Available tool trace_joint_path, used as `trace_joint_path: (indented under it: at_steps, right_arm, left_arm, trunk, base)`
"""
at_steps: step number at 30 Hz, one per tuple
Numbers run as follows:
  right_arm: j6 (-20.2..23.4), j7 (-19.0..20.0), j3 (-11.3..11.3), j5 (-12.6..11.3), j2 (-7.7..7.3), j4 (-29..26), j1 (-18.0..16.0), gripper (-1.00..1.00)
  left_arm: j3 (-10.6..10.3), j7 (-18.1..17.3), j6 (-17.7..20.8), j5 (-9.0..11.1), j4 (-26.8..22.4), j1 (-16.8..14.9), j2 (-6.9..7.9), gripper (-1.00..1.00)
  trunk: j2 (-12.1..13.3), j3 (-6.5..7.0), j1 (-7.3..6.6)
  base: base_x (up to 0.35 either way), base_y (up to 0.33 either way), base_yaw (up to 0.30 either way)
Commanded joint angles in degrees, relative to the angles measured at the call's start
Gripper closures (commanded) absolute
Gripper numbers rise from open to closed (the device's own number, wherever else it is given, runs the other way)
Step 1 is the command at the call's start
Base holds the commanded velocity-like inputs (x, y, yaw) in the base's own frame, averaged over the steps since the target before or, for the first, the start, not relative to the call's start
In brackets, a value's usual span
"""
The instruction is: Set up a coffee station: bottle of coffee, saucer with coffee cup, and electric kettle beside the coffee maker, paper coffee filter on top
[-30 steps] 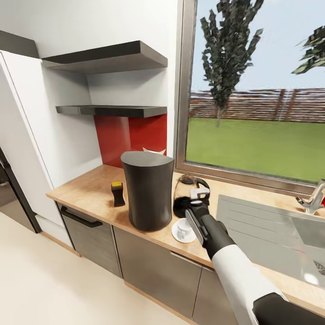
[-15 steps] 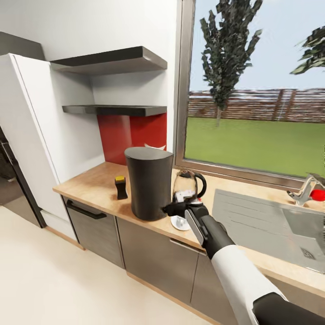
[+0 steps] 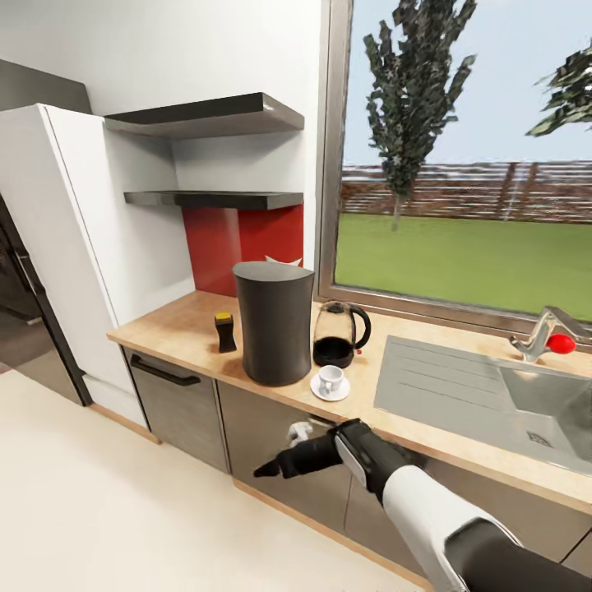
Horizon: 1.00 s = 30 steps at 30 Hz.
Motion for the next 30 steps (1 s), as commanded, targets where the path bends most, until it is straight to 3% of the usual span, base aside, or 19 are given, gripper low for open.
trace_joint_path:
  at_steps: [1,2,5,10,12,13,14,15,17,18,20,22,26,30]
  right_arm:
    - [-0.3,0.5,0.7,-0.6,0.0,2.6,-0.1,-1.0]
    - [-6.4,1.4,1.3,-0.6,0.0,12.4,0.0,-1.0]
    - [-12.3,1.1,1.4,-0.3,0.0,18.9,1.0,-1.0]
    - [-14.3,-4.2,1.4,-0.1,0.0,20.0,9.1,-1.0]
    - [-16.4,-9.4,1.4,0.0,-0.41,20.1,14.5,-1.0]
    - [-19.0,-16.3,1.4,-0.1,-4.96,20.1,20.2,-1.0]
    - [-19.4,-19.1,1.4,-0.1,-6.92,20.1,22.4,-1.0]
    - [-19.5,-20.9,1.4,-0.2,-7.89,20.1,23.8,-1.0]
    - [-19.7,-28.5,1.3,-0.5,-9.37,20.1,27.5,-1.0]
    - [-19.8,-30.2,1.2,-0.6,-9.48,20.1,28.0,-1.0]
    - [-19.7,-37.3,0.8,-0.9,-9.73,20.0,29.1,-1.0]
    - [-19.4,-42.0,-0.7,-2.7,-9.95,20.0,29.5,-1.0]
    - [-15.9,-44.9,-3.1,-8.4,-11.25,20.1,30.6,-1.0]
    - [-9.2,-45.0,-3.5,-10.6,-11.37,20.1,32.7,-1.0]
  left_arm:
    - [0.4,-0.3,-0.2,0.0,0.0,-0.1,0.01,-1.0]
    - [0.3,-0.3,-0.2,-0.1,0.0,-0.1,-0.09,-1.0]
    - [0.2,-0.3,-0.2,-0.1,0.0,-0.1,-0.18,-1.0]
    - [0.1,-0.3,-0.3,-0.1,0.1,0.0,-0.23,-1.0]
    - [0.0,-0.3,-0.5,-0.1,0.1,0.0,-0.23,-1.0]
    - [0.0,-0.3,-0.6,-0.1,0.2,0.0,-0.19,-1.0]
    - [0.1,-0.2,-0.5,-0.1,0.2,0.0,-0.06,-1.0]
    - [0.1,-0.2,-0.5,-0.1,0.3,0.0,-0.01,-1.0]
    - [0.1,-0.1,-0.3,-0.1,0.3,0.0,-0.09,-1.0]
    - [0.1,-0.1,-0.3,-0.1,0.3,0.0,-0.13,-1.0]
    - [0.1,-0.1,-0.3,-0.1,0.3,0.0,-0.25,-1.0]
    - [0.1,-0.2,-0.2,-0.1,0.3,0.0,-0.36,-1.0]
    - [0.1,-0.1,-0.1,-0.1,0.3,0.0,-0.51,-1.0]
    - [0.1,-0.1,-0.1,-0.1,0.3,0.0,-0.48,-1.0]
  trunk:
    - [-0.1,-0.13,0.04]
    - [-0.1,-0.13,0.04]
    - [-0.1,-0.13,0.04]
    - [-0.1,-0.13,0.04]
    - [-0.1,-0.13,0.04]
    - [-0.1,-0.13,0.04]
    - [-0.1,-0.13,0.04]
    - [-0.1,-0.13,0.04]
    - [-0.1,-0.13,0.04]
    - [-0.1,-0.13,0.04]
    - [-0.1,-0.13,0.04]
    - [-0.1,-0.13,0.04]
    - [-0.1,-0.13,0.04]
    - [-0.1,-0.13,0.04]
  base:
    - [-0.01,0.0,0.0]
    - [-0.002,0.0,0.0]
    - [0.0,0.0,0.0]
    - [0.0,0.0,0.0]
    - [0.0,0.0,0.0]
    - [0.0,0.0,0.0]
    - [0.0,0.0,0.0]
    - [0.0,0.0,0.0]
    - [0.0,0.0,0.0]
    - [0.0,0.0,0.0]
    - [0.0,0.0,0.0]
    - [0.0,0.0,0.0]
    - [0.0,0.0,0.0]
    - [0.0,0.0,0.0]
